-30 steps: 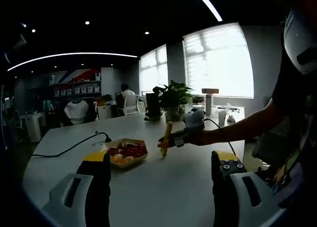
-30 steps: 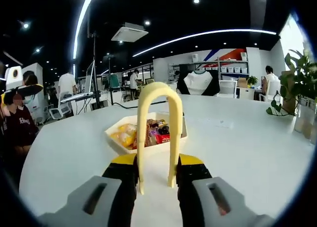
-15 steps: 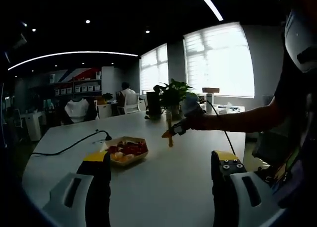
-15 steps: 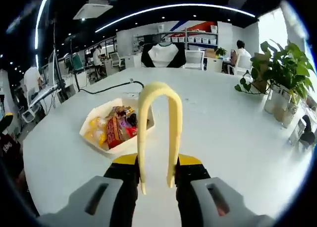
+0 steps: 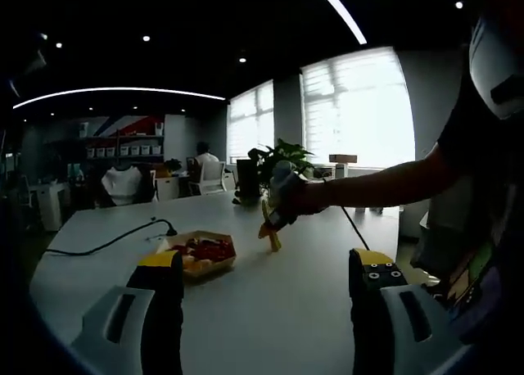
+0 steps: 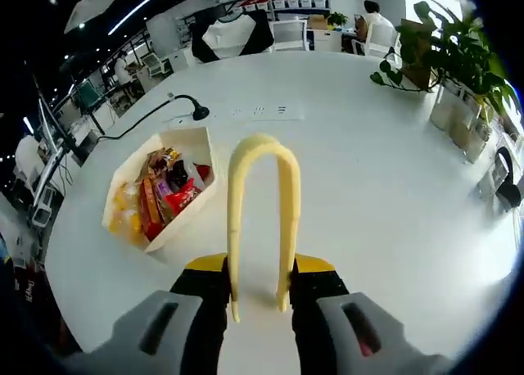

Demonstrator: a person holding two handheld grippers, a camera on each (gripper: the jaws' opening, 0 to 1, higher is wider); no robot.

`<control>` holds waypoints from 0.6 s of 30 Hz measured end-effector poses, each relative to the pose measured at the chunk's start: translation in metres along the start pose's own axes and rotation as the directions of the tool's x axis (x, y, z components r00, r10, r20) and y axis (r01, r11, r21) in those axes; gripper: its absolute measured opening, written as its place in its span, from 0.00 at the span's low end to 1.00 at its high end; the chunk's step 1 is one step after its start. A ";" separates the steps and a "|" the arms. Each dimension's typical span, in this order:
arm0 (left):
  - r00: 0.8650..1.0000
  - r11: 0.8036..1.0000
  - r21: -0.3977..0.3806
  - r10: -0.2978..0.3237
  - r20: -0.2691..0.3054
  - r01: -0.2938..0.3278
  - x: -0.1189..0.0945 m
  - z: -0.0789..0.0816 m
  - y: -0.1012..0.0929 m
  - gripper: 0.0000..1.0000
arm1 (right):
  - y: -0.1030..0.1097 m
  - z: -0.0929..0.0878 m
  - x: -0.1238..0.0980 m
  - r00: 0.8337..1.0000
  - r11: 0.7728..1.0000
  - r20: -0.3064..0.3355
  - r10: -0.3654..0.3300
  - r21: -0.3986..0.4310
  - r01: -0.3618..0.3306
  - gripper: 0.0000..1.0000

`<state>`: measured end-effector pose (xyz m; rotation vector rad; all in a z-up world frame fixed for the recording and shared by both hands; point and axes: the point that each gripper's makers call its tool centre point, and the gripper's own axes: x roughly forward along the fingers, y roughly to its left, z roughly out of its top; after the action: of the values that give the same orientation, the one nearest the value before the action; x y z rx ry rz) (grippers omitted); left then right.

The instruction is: Place the target food into the container with the food tongs after gripping and lifting it, then release it inside without dropping or visibly crushing the food.

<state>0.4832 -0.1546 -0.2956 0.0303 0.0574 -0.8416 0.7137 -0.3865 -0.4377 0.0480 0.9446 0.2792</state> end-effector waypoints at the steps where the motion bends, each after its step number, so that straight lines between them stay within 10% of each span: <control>1: 1.000 1.000 -0.002 0.001 0.003 -0.001 -0.001 0.000 0.000 0.88 | 0.000 0.000 0.001 1.000 1.000 -0.007 -0.002 0.012 0.002 0.25; 18: 0.999 0.999 -0.028 0.029 0.034 -0.028 -0.012 -0.001 0.011 0.88 | -0.002 0.005 0.040 0.993 0.986 -0.081 -0.081 0.140 0.092 0.25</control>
<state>0.4834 -0.1389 -0.2957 -0.0093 0.0359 -0.8123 0.7399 -0.3781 -0.4666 0.1296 1.0374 0.1330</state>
